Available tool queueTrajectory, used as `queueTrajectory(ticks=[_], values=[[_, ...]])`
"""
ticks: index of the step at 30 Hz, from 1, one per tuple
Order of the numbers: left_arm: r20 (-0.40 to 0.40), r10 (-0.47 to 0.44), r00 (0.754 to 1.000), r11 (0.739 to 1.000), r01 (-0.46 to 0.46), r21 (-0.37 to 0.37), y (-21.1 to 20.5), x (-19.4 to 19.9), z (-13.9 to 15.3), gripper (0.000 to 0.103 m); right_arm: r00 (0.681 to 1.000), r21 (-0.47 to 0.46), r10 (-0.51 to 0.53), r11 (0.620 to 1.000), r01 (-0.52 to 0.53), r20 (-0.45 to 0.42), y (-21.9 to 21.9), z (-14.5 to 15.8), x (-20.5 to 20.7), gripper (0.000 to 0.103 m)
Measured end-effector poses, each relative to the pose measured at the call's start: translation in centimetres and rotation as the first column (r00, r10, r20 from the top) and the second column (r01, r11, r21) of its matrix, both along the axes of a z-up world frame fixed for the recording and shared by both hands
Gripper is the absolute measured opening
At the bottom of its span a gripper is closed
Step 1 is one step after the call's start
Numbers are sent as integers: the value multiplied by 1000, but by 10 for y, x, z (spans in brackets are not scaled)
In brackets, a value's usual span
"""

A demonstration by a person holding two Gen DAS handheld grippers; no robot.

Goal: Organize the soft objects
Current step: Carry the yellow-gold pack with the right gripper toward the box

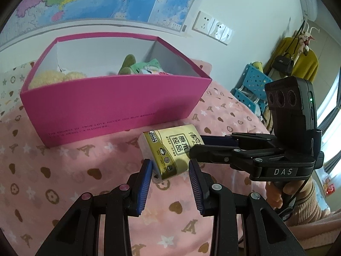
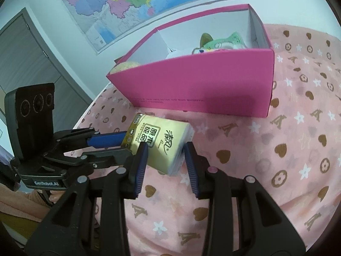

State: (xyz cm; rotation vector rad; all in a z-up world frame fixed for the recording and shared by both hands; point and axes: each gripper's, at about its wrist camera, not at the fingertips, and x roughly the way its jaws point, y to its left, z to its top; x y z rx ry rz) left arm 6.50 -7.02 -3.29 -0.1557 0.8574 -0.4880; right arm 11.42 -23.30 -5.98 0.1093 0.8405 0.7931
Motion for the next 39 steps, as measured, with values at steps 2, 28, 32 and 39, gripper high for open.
queueTrajectory(ticks=[2, 28, 32, 39], values=[[3, 2, 1000, 1000, -2, 4, 1, 0, 1, 35, 1000, -2, 2, 1000, -2, 7, 1, 2, 0, 39], [92, 19, 996, 999, -21, 26, 3, 5, 33, 35, 995, 1, 13, 1000, -14, 98, 9, 36, 8, 39], [101, 20, 995, 1000, -22, 21, 3, 7, 37, 35, 994, 4, 10, 1000, -10, 106, 9, 39, 9, 39], [113, 22, 993, 999, -24, 20, 1, 8, 40, 35, 993, 5, 11, 1000, -11, 121, 9, 43, 10, 39]])
